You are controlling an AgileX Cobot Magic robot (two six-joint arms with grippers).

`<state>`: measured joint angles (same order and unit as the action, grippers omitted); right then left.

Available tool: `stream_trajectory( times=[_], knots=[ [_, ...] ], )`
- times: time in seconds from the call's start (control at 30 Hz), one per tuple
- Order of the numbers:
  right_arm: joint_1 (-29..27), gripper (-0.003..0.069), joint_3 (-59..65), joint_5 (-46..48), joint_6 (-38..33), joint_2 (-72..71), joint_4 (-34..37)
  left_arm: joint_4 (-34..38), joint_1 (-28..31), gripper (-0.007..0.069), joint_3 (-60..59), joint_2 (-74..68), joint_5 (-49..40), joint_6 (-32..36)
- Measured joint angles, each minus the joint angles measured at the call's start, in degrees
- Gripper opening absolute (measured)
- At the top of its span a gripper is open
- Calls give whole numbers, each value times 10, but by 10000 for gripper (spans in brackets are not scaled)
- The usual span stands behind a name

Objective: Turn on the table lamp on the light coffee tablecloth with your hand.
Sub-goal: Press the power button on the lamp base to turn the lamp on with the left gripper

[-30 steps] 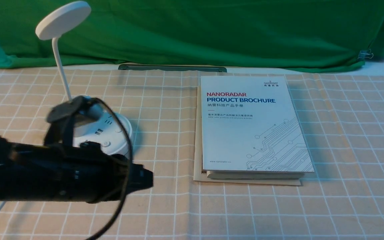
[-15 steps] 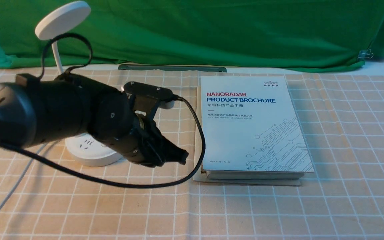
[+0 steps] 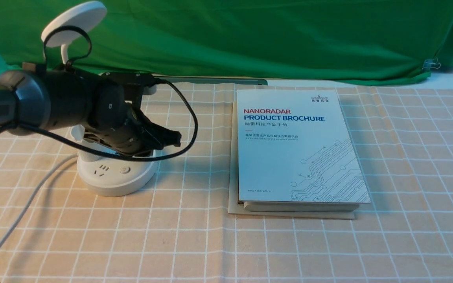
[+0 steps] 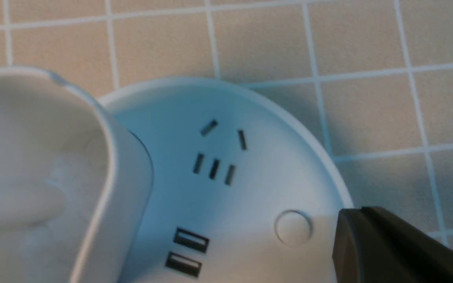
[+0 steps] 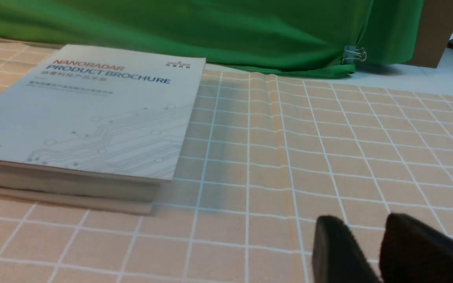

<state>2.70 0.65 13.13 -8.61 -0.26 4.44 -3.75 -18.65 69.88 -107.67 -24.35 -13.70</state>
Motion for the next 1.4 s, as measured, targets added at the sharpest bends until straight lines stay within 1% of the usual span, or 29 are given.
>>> stream_trajectory(
  times=[0.3,1.0,1.1,1.23,1.4],
  knots=[
    [0,239,0,0,0,0,0,-4,22,-1,2,-5,16,-1],
    [0,239,0,-1,0,0,0,6,24,-1,13,-30,30,0],
    [0,239,0,-1,0,0,0,17,24,-1,10,-21,26,3],
    [0,239,0,-1,0,0,0,59,13,-1,5,34,5,38],
    [0,239,0,-1,0,0,0,74,1,-1,5,72,-12,56]
  ],
)
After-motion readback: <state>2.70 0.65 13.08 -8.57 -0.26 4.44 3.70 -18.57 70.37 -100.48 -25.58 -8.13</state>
